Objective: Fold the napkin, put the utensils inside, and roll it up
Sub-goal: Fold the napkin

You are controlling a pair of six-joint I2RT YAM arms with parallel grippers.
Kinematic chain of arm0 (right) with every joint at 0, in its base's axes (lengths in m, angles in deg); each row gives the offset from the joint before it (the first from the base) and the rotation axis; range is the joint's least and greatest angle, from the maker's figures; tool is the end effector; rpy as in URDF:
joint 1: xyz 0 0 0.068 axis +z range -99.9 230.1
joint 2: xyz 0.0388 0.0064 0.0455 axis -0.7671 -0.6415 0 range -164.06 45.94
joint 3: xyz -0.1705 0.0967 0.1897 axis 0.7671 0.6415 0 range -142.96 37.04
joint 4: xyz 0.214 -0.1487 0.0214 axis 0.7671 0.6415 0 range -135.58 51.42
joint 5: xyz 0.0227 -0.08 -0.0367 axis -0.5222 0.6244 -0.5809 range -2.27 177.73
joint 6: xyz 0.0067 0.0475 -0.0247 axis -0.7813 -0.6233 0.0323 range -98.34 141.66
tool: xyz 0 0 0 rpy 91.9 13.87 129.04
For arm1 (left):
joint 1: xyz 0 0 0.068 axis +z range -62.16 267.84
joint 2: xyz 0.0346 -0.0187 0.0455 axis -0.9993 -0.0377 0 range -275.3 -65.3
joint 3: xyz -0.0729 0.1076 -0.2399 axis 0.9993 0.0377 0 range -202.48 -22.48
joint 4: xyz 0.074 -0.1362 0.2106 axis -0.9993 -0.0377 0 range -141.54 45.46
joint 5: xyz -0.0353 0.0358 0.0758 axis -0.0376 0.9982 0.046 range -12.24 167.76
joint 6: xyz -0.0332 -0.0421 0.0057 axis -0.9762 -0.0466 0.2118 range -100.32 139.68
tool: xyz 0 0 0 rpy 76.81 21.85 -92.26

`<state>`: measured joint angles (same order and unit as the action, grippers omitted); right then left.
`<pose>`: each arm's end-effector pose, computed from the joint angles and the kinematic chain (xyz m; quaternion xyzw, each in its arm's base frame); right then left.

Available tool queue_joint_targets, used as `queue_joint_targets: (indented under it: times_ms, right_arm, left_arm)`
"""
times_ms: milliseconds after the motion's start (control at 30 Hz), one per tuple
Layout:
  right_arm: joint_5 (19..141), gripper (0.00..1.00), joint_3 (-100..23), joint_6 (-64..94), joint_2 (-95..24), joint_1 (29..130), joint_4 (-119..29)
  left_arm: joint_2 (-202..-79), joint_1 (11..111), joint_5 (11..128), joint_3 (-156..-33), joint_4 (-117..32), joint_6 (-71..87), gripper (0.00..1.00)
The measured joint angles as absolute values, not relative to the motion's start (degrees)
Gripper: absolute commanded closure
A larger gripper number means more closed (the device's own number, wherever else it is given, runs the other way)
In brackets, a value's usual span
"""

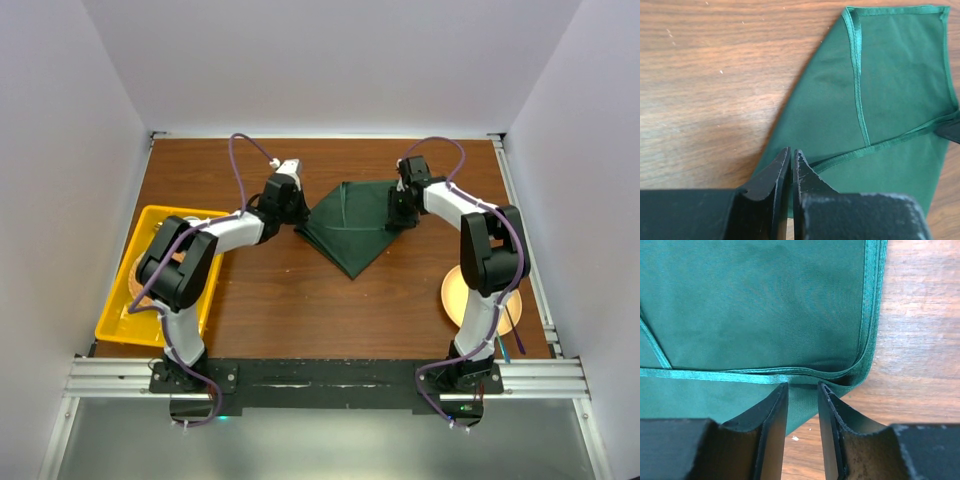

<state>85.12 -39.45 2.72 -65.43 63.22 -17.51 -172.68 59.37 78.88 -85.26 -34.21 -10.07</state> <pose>0.3905 0.0927 0.1708 0.0440 0.9710 0.0859 0.2186 0.3572 -0.1929 0.1746 -0.0145 0.8839 -0.2199 0.4126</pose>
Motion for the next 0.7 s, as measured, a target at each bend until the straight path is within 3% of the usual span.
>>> queue_joint_targets:
  times_ms: [167,700]
  right_arm:
    - [85.3,0.52,-41.3,3.4,-65.0,63.6,-16.6]
    - [87.0,0.51,-42.3,6.3,-65.4,63.6,-16.5]
  left_arm:
    - [-171.1,57.9,80.7,-86.9,-36.3,-8.7,0.87]
    - [-170.6,57.4,82.6,-86.5,-37.4,-7.7,0.87]
